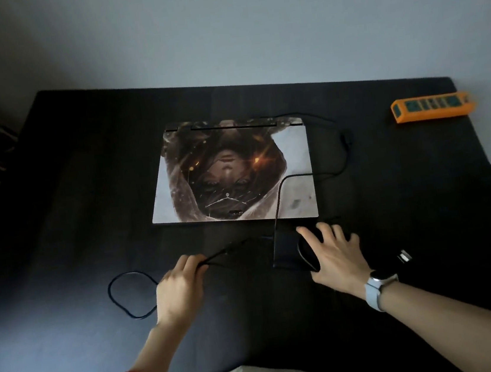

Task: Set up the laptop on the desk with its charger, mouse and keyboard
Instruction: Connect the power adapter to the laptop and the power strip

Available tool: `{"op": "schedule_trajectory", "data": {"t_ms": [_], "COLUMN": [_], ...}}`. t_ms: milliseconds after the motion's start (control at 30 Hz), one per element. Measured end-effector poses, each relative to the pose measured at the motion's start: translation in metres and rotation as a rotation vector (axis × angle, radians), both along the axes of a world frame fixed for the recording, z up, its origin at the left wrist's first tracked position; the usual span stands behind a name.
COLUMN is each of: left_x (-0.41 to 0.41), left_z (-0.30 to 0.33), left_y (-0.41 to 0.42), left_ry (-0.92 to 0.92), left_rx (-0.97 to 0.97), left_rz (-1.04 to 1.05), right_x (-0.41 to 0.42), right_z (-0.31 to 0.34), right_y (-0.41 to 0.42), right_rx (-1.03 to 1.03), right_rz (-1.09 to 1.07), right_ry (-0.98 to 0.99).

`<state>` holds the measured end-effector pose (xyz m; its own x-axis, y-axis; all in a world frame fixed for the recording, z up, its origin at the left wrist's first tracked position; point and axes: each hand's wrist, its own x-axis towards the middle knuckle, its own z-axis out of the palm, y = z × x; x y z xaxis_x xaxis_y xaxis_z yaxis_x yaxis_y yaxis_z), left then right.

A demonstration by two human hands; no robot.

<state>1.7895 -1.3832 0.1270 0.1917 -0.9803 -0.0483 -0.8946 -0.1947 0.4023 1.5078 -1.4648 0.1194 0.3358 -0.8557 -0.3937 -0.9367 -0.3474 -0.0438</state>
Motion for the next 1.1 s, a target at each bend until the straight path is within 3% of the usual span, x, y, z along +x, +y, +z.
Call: {"op": "schedule_trajectory", "data": {"t_ms": [233,533,900,1100], "left_x": [-0.084,-0.184,-0.254,-0.261], "left_z": [0.02,0.03,-0.001,-0.025], "left_y": [-0.076,-0.222,-0.358,-0.403], "left_ry": [0.07,-0.142,-0.463,-0.427], "left_rx": [-0.175,-0.258,-0.078,-0.001], "left_rz": [-0.018,-0.253,-0.376,-0.341], "right_x": [-0.085,-0.183,-0.23,-0.225], "right_z": [0.053,0.056,0.005,-0.017], "right_y": [-0.072,-0.157,-0.232,-0.253], "right_rx": [-0.263,-0.197,-0.02,-0.047], "right_rz": [-0.053,-0.316,-0.469,-0.539], "right_ry": [0.023,0.058,0.051,-0.023]}}
